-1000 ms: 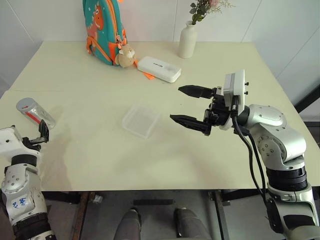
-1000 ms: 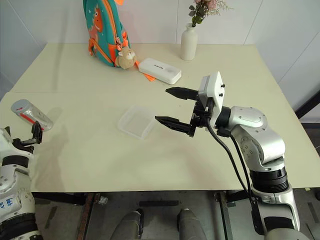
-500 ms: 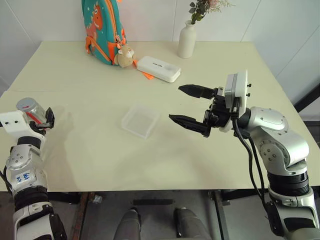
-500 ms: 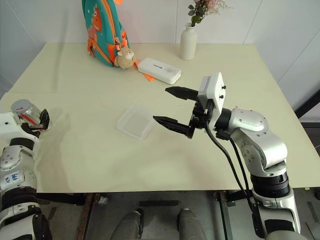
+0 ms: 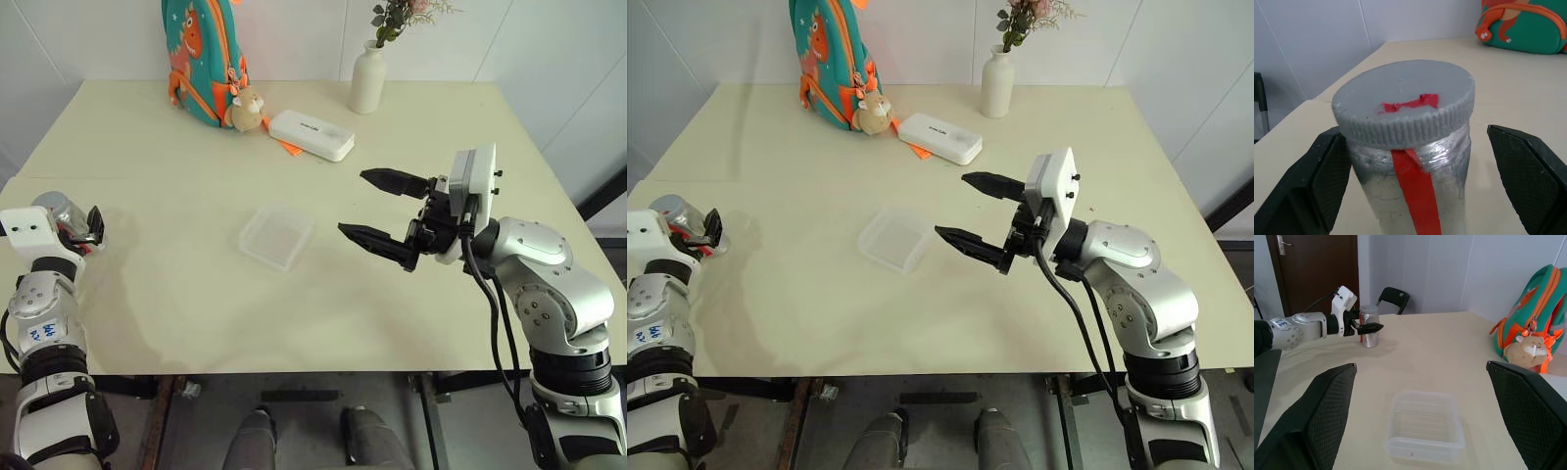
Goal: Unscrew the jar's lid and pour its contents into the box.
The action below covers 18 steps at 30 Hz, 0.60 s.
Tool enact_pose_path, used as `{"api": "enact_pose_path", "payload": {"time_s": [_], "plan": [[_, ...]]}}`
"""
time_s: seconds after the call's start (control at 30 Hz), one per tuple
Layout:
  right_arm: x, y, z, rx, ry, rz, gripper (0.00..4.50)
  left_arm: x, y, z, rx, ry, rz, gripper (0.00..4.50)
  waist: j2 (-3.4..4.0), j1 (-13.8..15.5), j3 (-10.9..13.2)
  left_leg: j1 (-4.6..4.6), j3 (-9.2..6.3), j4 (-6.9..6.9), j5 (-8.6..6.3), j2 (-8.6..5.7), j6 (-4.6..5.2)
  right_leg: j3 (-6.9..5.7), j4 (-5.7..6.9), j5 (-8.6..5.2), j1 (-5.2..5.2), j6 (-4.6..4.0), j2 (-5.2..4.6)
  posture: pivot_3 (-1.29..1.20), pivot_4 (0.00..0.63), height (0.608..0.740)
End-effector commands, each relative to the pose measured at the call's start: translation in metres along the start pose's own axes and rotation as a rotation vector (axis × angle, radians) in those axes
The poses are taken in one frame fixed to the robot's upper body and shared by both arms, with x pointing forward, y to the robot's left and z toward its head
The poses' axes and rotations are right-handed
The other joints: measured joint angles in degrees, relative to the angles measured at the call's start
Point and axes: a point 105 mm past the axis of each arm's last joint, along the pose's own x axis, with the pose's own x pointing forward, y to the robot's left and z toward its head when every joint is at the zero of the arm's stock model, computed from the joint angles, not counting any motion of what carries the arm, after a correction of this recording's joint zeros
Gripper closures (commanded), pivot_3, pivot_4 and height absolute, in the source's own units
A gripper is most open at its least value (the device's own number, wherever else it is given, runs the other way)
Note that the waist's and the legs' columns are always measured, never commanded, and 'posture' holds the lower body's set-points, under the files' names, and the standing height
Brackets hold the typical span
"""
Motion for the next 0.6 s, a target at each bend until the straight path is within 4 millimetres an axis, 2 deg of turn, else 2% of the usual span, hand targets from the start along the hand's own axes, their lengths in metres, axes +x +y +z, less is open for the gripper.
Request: {"api": "enact_pose_path", "payload": {"time_s": [0.03,0.1,0.33,0.47,0.53,0.6], "plan": [[-0.004,0.003,0.015,-0.046,-0.034,-0.003,0.00,0.005,0.007,0.016,0.050,-0.039,0.000,0.01,0.00,0.00,0.00,0.00,0.00,0.00,0.00,0.00,0.00,0.00,0.00,0.00,0.00,0.00,0.00,0.00,0.150,0.740],[-0.004,0.003,0.015,-0.046,-0.035,-0.007,0.00,0.006,0.009,0.016,0.061,-0.034,0.002,0.39,0.00,-0.08,0.00,0.00,0.00,0.00,0.00,0.00,0.00,0.00,0.00,0.00,0.00,0.00,0.00,0.00,0.150,0.740],[-0.005,0.003,0.015,-0.043,-0.039,-0.024,0.00,0.005,0.013,0.008,0.066,-0.005,0.019,2.36,0.00,-0.06,0.00,0.00,0.00,-0.01,0.00,0.00,0.00,0.00,0.00,0.00,-0.01,0.00,-0.01,0.00,0.150,0.740],[-0.006,0.002,0.015,-0.041,-0.042,-0.034,0.00,0.004,0.008,0.009,0.033,-0.032,0.001,2.37,0.00,-0.07,0.00,0.01,0.01,-0.01,0.00,0.00,0.00,0.00,0.03,0.00,-0.01,0.00,0.00,0.00,0.150,0.740],[-0.006,0.001,0.015,-0.039,-0.042,-0.038,0.00,0.005,0.001,0.020,0.008,-0.085,-0.037,2.37,0.00,-0.01,0.00,0.01,0.00,-0.01,0.00,0.00,0.00,0.00,0.04,0.00,0.00,0.00,0.00,0.00,0.150,0.740],[-0.007,0.001,0.014,-0.037,-0.040,-0.040,0.00,0.008,-0.008,0.041,-0.031,-0.164,-0.089,2.37,0.00,0.07,0.00,0.00,0.00,-0.01,0.00,0.00,0.00,0.00,0.03,0.00,-0.01,0.00,0.00,0.00,0.150,0.740]]}}
